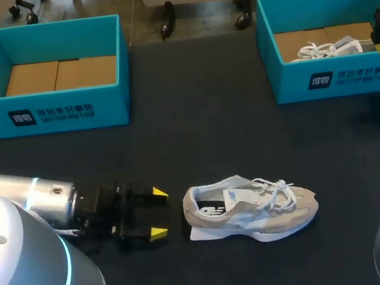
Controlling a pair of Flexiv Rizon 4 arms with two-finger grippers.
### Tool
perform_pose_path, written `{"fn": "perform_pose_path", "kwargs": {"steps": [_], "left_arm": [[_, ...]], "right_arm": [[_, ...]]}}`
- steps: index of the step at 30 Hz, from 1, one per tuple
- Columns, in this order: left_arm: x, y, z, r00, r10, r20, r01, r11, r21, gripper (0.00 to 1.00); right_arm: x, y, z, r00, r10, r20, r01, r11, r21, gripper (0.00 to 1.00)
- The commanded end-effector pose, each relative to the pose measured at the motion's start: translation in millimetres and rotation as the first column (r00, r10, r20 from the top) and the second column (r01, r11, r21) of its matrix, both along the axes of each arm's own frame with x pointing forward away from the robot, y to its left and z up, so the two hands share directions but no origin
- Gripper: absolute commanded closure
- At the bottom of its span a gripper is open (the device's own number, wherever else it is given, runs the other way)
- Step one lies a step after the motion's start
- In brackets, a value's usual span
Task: Take the shoe out of the shoebox, open the shoe tongue, remove and reinsert the insole, then place the shoe into the shoebox
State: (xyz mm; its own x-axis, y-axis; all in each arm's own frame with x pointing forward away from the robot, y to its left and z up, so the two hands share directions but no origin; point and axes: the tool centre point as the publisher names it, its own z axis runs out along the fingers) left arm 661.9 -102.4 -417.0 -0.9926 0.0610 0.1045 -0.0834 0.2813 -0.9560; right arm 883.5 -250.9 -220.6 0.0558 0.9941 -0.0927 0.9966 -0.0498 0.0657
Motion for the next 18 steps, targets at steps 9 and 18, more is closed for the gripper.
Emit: {"fn": "perform_pose_path", "kwargs": {"steps": [9, 18], "left_arm": [[-6.2, -18, 1, 0.999, -0.015, -0.030, 0.015, 1.000, -0.010, 0.00], [-8.3, -23, -1, 1.000, -0.002, -0.026, 0.001, 1.000, -0.007, 0.00]], "right_arm": [[-0.2, 0, 0, 1.000, 0.000, 0.000, 0.000, 1.000, 0.000, 0.00], [-0.2, 0, 0, 1.000, 0.000, 0.000, 0.000, 1.000, 0.000, 0.00]]}}
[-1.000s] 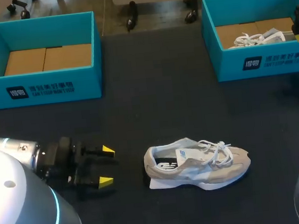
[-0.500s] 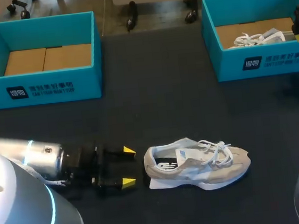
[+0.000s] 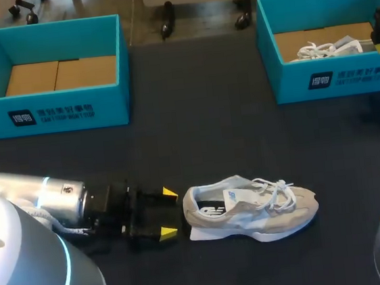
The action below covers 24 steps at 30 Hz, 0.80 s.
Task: Take the shoe out of the shoebox, open the shoe tongue, remove and reinsert the insole, then place the shoe into the shoebox
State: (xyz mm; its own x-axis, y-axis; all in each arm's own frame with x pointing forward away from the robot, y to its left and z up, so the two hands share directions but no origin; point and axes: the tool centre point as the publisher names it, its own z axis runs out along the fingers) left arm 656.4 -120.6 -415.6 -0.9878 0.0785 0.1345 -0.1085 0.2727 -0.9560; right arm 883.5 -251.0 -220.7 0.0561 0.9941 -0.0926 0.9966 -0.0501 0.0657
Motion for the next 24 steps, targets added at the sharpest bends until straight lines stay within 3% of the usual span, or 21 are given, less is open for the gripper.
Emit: {"fn": "perform_pose_path", "kwargs": {"steps": [1, 24], "left_arm": [[-3.3, -7, -4, 1.000, 0.019, 0.006, -0.019, 1.000, 0.004, 0.00], [-3.3, -32, -3, 0.998, 0.055, 0.000, -0.055, 0.998, -0.022, 0.00]], "right_arm": [[-0.1, 0, 0, 1.000, 0.001, 0.000, -0.001, 1.000, -0.001, 0.00], [-0.1, 0, 0, 1.000, 0.001, 0.000, -0.001, 1.000, -0.001, 0.00]]}}
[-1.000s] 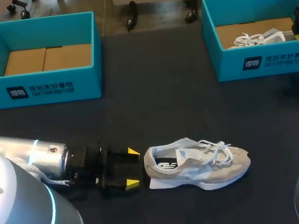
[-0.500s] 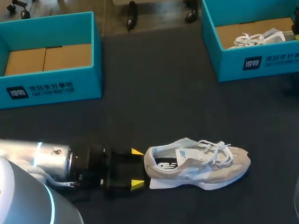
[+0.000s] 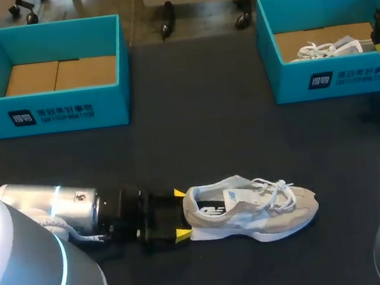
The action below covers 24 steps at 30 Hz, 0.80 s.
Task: Take the shoe out of the shoebox, open the shoe tongue, remove and reinsert the insole, then place the shoe into the shoebox
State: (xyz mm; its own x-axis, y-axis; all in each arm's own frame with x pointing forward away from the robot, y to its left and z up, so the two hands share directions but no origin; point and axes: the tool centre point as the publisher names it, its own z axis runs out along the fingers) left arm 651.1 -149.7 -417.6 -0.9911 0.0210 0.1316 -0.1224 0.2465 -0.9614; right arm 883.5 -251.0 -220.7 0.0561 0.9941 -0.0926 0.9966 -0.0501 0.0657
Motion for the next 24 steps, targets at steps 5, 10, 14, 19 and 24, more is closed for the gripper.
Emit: {"fn": "perform_pose_path", "kwargs": {"steps": [5, 10, 14, 19, 24], "left_arm": [[4.8, -7, 0, 1.000, -0.006, 0.005, 0.006, 1.000, -0.005, 0.00], [7.5, -11, 0, 1.000, -0.004, 0.003, 0.004, 1.000, -0.010, 0.00], [5.8, -14, -1, 1.000, -0.010, -0.001, 0.010, 1.000, -0.013, 0.00], [3.4, -17, -1, 1.000, -0.023, -0.002, 0.023, 1.000, -0.015, 0.00], [2.7, -22, -1, 1.000, -0.024, -0.001, 0.024, 1.000, -0.015, 0.00]], "right_arm": [[-0.1, 0, 0, 1.000, 0.001, 0.000, -0.001, 1.000, -0.001, 0.00], [-0.1, 0, 0, 1.000, 0.001, 0.000, -0.001, 1.000, -0.001, 0.00], [-0.1, 0, 0, 1.000, 0.001, 0.000, -0.001, 1.000, -0.001, 0.00], [-0.1, 0, 0, 1.000, 0.001, 0.000, -0.001, 1.000, -0.001, 0.00], [-0.1, 0, 0, 1.000, 0.001, 0.000, -0.001, 1.000, -0.001, 0.00]]}}
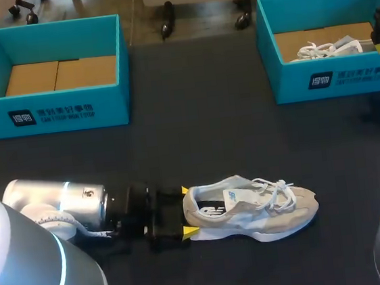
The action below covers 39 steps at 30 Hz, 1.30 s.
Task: Take the shoe out of the shoebox, open the shoe tongue, remove and reinsert the insole, then place the shoe into the shoebox
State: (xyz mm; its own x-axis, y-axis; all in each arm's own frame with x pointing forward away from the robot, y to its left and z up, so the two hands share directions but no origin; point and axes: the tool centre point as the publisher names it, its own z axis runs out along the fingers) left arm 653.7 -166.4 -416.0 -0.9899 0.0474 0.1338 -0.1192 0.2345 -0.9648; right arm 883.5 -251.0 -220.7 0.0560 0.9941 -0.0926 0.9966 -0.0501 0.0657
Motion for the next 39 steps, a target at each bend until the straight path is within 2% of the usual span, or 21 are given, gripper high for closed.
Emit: {"fn": "perform_pose_path", "kwargs": {"steps": [1, 22, 39], "left_arm": [[0.0, -6, -3, 1.000, 0.001, 0.003, -0.001, 1.000, 0.002, 0.00], [-4.3, -15, -2, 1.000, -0.008, 0.009, 0.008, 1.000, -0.004, 0.00], [-0.6, -23, 3, 1.000, -0.027, 0.016, 0.027, 0.999, -0.022, 0.00]], "right_arm": [[-0.1, 0, 0, 1.000, 0.000, 0.000, 0.000, 1.000, -0.001, 0.00], [-0.1, 0, 0, 1.000, 0.000, 0.000, 0.000, 1.000, -0.001, 0.00], [-0.1, 0, 0, 1.000, 0.000, 0.000, 0.000, 1.000, -0.001, 0.00]]}}
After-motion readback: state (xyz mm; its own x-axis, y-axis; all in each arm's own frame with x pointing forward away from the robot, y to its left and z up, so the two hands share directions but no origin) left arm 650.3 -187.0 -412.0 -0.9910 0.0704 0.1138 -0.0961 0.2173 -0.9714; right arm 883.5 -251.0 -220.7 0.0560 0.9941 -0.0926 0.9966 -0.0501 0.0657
